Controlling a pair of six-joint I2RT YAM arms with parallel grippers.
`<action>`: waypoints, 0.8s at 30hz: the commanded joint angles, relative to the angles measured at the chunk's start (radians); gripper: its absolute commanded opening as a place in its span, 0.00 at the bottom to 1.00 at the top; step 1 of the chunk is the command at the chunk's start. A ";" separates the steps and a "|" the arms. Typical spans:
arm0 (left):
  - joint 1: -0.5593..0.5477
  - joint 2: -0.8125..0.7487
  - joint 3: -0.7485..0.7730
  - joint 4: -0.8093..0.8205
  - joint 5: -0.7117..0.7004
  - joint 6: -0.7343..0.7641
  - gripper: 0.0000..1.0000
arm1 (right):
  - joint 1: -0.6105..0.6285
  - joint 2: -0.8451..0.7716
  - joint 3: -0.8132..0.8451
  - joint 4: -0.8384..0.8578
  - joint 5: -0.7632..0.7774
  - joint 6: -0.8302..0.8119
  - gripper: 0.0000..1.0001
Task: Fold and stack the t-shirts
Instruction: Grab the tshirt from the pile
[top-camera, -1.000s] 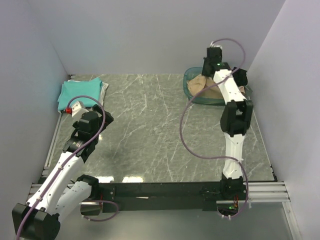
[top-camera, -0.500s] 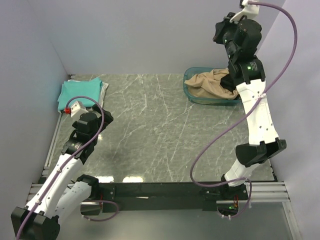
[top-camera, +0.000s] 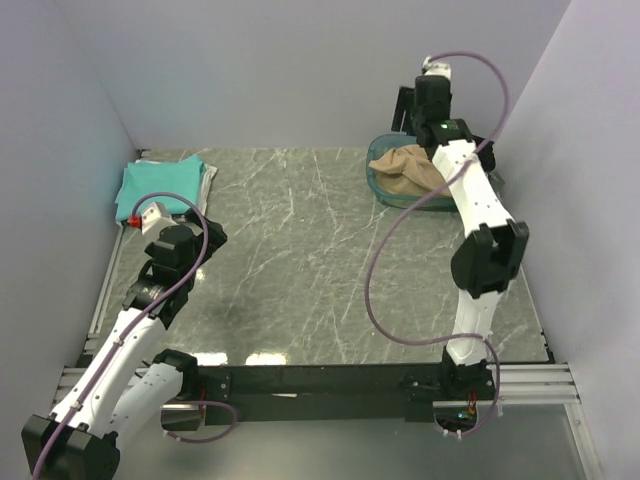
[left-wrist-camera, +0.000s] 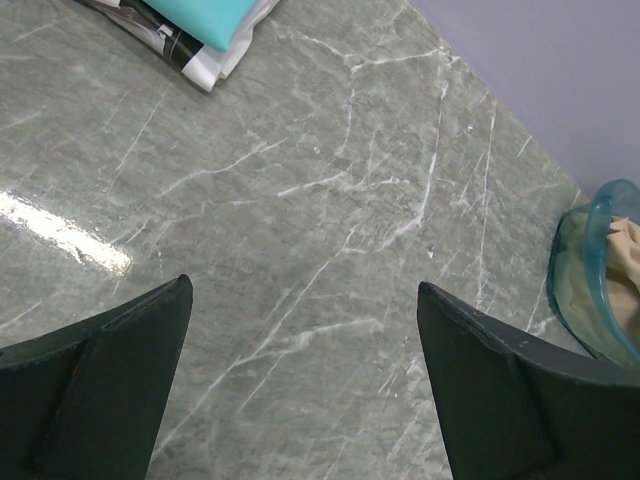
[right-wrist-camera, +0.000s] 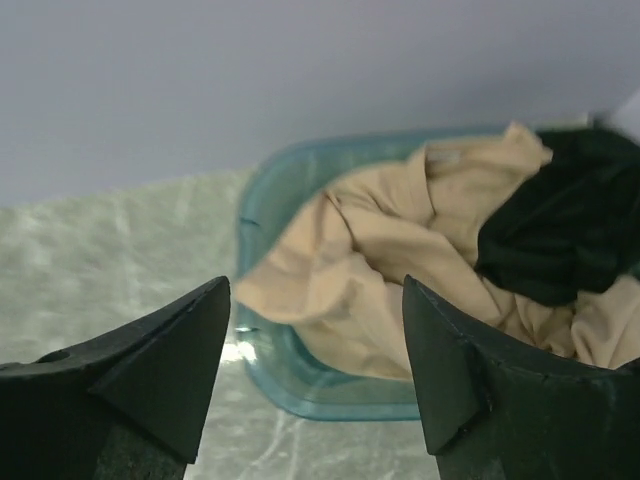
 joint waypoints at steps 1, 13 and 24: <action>-0.004 0.006 0.038 0.013 0.004 0.018 0.99 | -0.023 0.107 0.062 -0.060 0.051 -0.016 0.77; -0.004 0.041 0.050 0.003 -0.014 0.019 0.99 | -0.087 0.425 0.161 -0.163 -0.122 -0.030 0.78; -0.004 0.047 0.061 0.001 -0.007 0.016 0.99 | -0.084 0.192 0.163 -0.111 -0.218 0.044 0.00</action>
